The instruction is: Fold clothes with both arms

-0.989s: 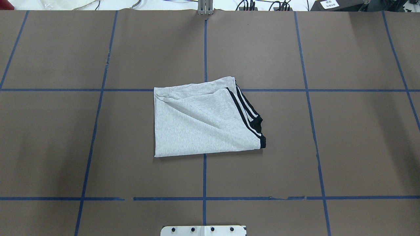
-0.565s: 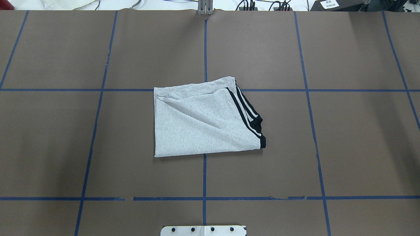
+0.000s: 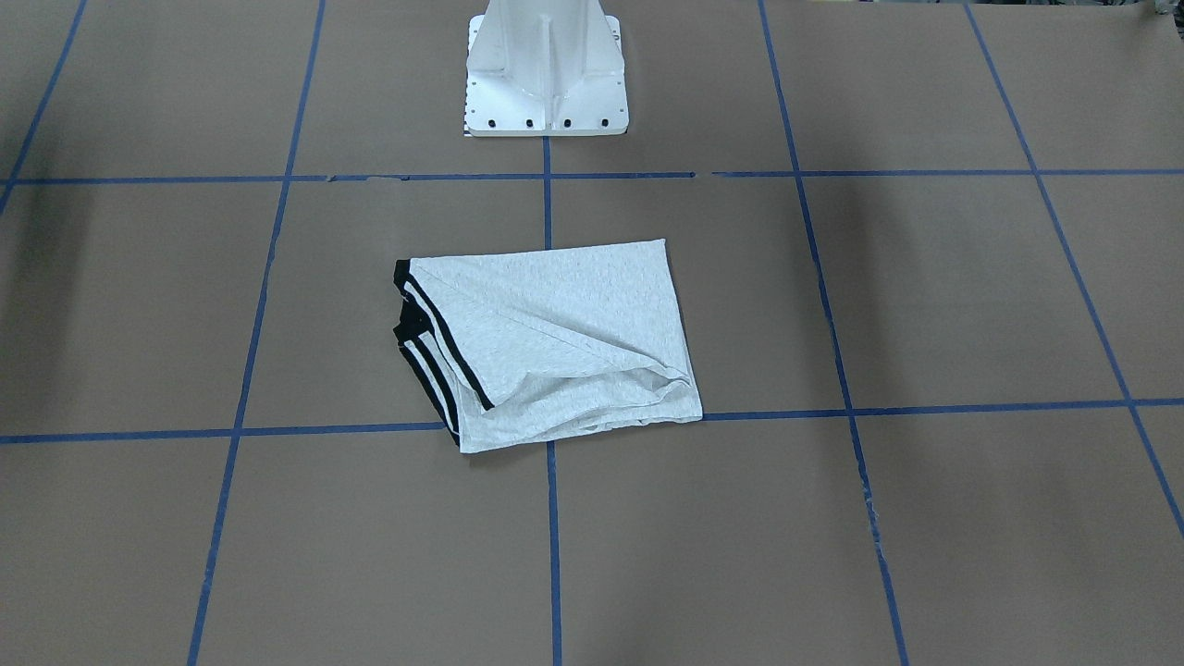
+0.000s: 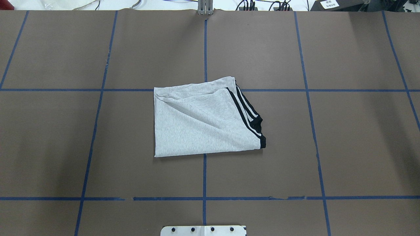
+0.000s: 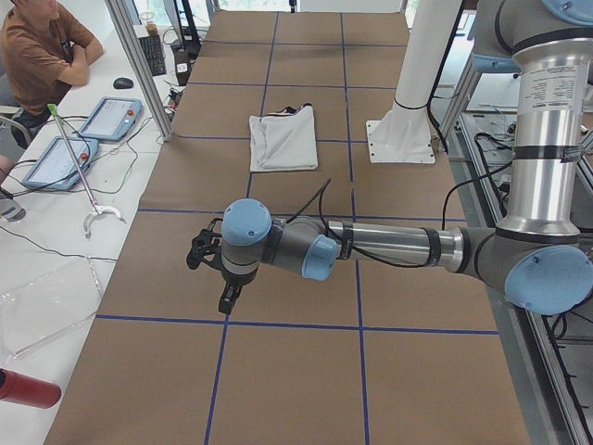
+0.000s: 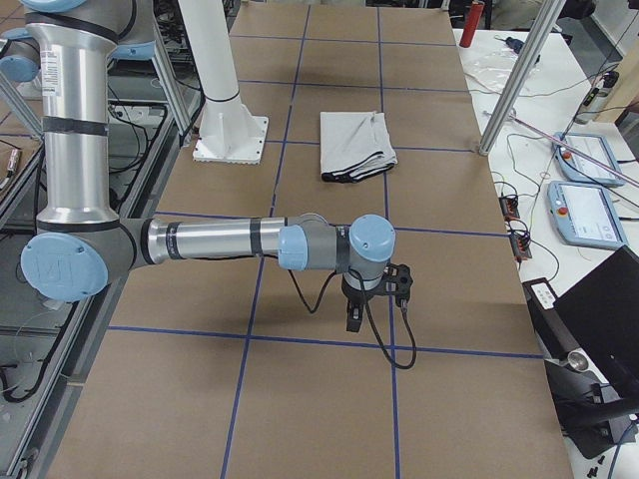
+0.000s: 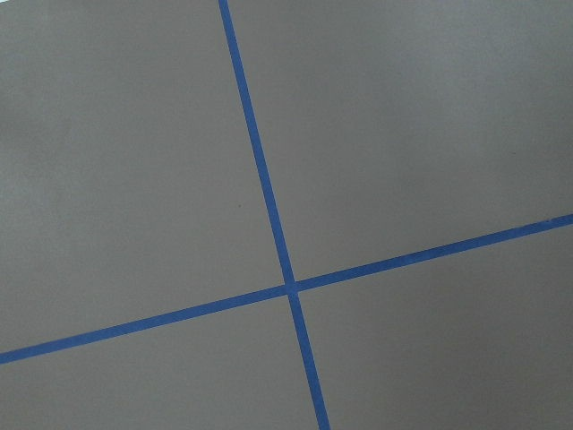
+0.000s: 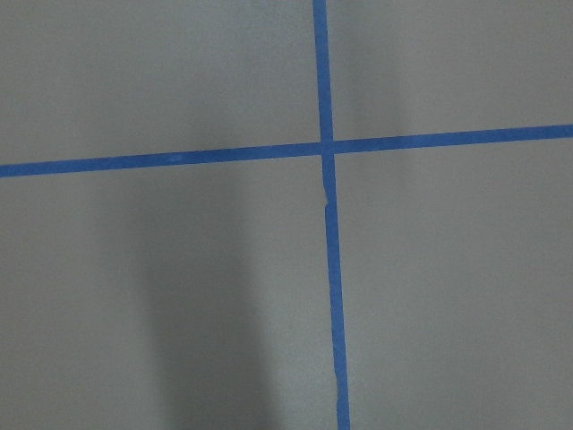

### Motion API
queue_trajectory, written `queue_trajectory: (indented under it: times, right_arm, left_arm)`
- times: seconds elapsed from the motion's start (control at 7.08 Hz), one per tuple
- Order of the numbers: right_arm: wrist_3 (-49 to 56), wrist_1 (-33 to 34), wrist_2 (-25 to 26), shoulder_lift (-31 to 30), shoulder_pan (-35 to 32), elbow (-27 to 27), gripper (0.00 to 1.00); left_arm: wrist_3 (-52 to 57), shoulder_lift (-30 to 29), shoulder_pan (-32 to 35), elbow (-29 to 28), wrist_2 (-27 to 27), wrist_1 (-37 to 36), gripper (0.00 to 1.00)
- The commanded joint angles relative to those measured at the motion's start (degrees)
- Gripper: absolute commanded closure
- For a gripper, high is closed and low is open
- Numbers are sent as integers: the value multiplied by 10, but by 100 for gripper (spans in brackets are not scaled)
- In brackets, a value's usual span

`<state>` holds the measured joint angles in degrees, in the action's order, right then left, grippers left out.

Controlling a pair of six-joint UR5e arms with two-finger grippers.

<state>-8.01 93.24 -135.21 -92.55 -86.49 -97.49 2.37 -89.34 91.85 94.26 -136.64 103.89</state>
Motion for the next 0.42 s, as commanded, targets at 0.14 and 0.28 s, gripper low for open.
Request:
queue_trajectory:
  times: [0.14, 0.28]
  right_arm:
    - [-2, -5, 1, -3, 0, -2, 0]
    - [-2, -6, 1, -3, 0, -3, 0]
  left_arm:
    - [0, 0, 0, 0, 0, -1, 0]
    - [0, 0, 0, 0, 0, -1, 0]
